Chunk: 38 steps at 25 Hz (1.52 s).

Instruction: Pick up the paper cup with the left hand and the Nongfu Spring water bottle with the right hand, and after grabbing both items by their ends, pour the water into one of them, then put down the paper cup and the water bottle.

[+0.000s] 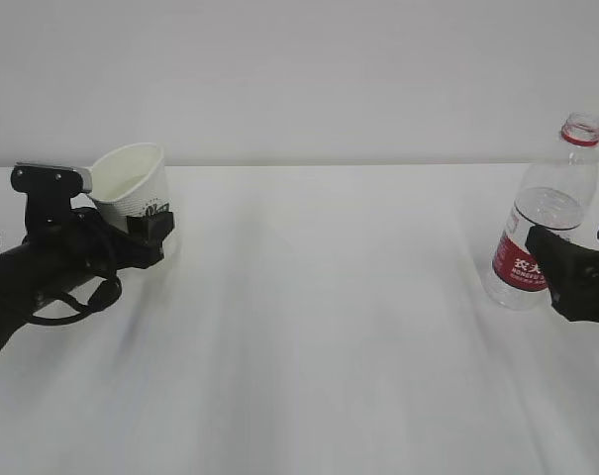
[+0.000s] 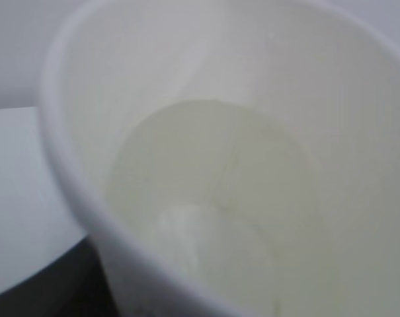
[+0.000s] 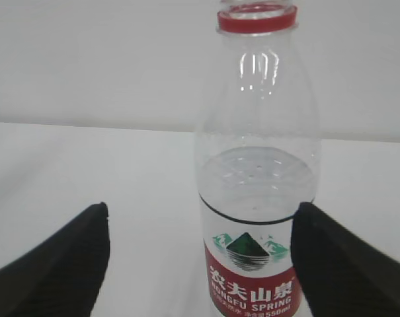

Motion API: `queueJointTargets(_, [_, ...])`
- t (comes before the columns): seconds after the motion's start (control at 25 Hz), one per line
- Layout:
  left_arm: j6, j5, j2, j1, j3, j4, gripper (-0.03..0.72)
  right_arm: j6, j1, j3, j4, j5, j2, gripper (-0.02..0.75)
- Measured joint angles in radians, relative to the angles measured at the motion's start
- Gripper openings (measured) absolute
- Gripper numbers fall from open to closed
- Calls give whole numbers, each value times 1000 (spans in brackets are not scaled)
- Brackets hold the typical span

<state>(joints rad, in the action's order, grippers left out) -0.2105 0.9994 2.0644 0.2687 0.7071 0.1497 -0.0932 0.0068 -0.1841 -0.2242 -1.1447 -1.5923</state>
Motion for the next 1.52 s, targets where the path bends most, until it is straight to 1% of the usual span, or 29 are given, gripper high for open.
queueJointTargets(0.12, [4,-2,0,-16,-2,-35,492,0,0,0,0,0,0,643])
queueJointTargets(0.36, [73,-2,-1,-27,-34,-128,491,0,0,0,0,0,0,643])
queueJointTargets(0.52, [81,13,-1,-27,-42,-150,491,0,0,0,0,0,0,643])
queueJointTargets(0.96, [82,18,-2,-27,-60,-150,491,0,0,0,0,0,0,630])
queueJointTargets(1.24, [83,22,-2,-27,-60,-82,491,-2,0,0,0,0,0,629])
queueJointTargets(1.52, [83,64,13,-27,-60,-67,491,-2,0,0,0,0,0,629])
